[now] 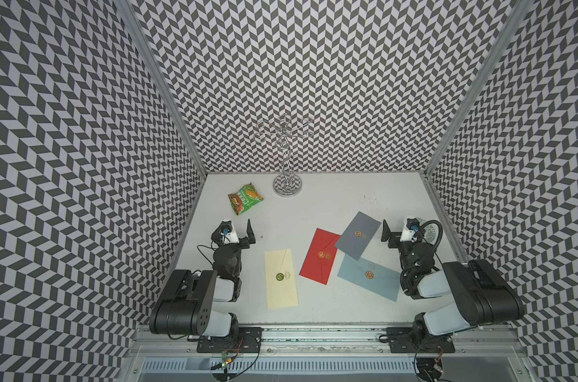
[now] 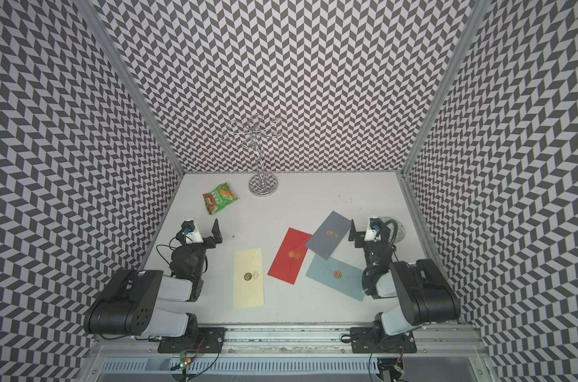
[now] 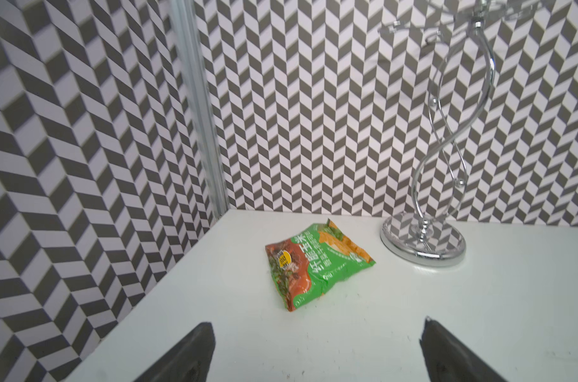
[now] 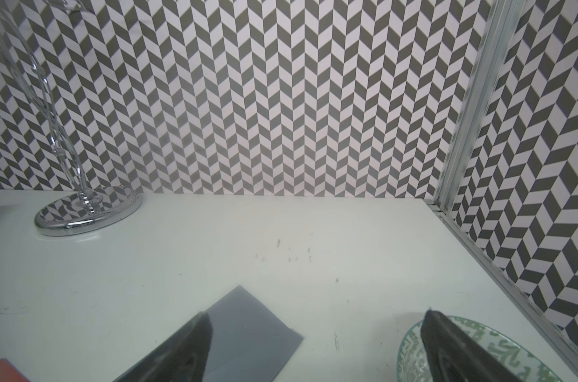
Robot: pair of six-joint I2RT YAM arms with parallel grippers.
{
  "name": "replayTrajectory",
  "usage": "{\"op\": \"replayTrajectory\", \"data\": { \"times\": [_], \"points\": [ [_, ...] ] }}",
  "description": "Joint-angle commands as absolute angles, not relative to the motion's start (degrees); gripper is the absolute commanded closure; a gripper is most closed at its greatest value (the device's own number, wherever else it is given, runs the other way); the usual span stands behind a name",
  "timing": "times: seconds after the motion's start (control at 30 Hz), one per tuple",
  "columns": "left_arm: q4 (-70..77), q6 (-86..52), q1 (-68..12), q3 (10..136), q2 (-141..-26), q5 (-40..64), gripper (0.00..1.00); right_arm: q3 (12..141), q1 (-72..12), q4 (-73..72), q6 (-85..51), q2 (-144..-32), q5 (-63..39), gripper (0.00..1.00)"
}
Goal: Open the envelope
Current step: Adjust the envelope at the center of the board.
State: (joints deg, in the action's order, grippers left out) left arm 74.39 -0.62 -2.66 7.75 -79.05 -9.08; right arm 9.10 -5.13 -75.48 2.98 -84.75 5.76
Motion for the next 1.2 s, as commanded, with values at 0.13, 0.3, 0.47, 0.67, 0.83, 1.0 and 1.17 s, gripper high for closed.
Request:
{"op": "replayTrajectory", "data": {
  "times": [0.13,0.3,0.47,0.67,0.83,1.0,1.17],
  "points": [
    [45.19,-12.41,-2.74,18.10,-65.18,-15.08,0.00,27.65,-5.44,-33.71,-7.43,-70.30,8.34,0.00],
    [25.01,-21.55,-2.79,30.27,-64.45,-9.17,0.00,34.69,-3.18,-16.69,-32.47,-69.22,4.17,0.00],
    [20.81,-38.26,-1.06,31.82,-63.45,-1.67,0.00,33.13,2.35,-16.50,-33.25,-69.06,-21.08,0.00],
    [30.98,-42.53,-0.80,31.53,-67.66,22.70,0.00,27.94,2.31,-19.42,-35.21,-67.72,-31.72,0.10],
    [32.13,-40.99,-7.51,33.73,-72.54,28.06,0.00,27.99,0.78,-16.31,-32.08,-69.15,-33.25,0.15],
    [29.76,-36.84,-17.35,37.02,-77.45,27.80,0.00,29.94,-1.52,-14.11,-29.95,-71.38,-31.68,0.22],
    [23.76,-29.72,-27.64,43.48,-84.16,26.01,0.00,32.81,-7.07,-10.01,-27.22,-74.95,-25.47,0.23]
  ]
}}
